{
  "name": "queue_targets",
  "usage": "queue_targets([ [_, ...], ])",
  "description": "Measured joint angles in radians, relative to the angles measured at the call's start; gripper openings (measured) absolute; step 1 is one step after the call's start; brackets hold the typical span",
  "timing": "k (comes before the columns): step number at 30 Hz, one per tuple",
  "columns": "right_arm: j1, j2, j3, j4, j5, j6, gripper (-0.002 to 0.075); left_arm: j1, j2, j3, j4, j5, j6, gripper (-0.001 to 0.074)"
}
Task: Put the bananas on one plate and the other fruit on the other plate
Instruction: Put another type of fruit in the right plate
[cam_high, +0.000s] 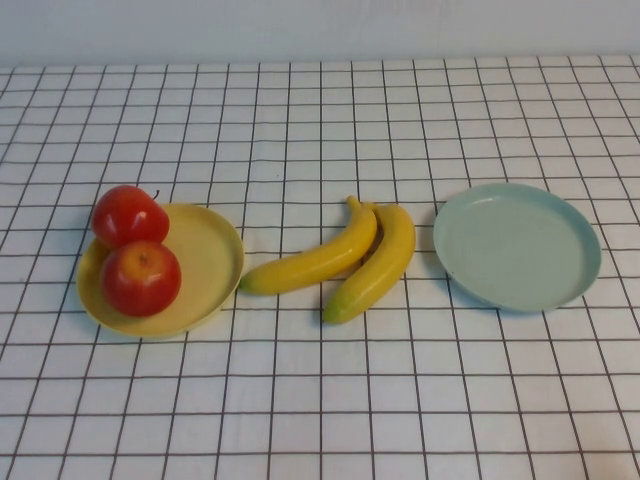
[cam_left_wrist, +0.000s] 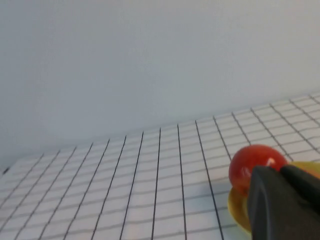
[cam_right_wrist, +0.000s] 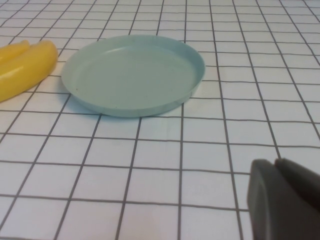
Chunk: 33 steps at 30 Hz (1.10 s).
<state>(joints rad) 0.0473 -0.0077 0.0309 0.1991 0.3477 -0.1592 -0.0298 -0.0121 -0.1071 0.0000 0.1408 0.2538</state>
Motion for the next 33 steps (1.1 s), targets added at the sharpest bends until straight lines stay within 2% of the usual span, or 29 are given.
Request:
queue_targets([
  [5,0.000,0.000,0.000,0.000,0.000,0.000,-0.0015,0.075,0.000,0.111,-0.070,-0.008,-0.002,0.0001],
  [12,0.000,0.000,0.000,0.000,0.000,0.000,-0.0015,0.080,0.000,0.133,-0.056,0.204,-0.002,0.0001],
  [15,0.000,0.000,0.000,0.000,0.000,0.000,-0.0015,0.078,0.000,0.133,-0.052,0.226,-0.002,0.0001],
  [25,0.000,0.000,0.000,0.000,0.000,0.000,-0.0015,-0.113,0.000,0.133,-0.050,0.230,-0.002,0.0001],
  [33,0.000,0.000,0.000,0.000,0.000,0.000,-0.0015,-0.133,0.000,0.133,-0.050,0.230,-0.002,0.0001],
])
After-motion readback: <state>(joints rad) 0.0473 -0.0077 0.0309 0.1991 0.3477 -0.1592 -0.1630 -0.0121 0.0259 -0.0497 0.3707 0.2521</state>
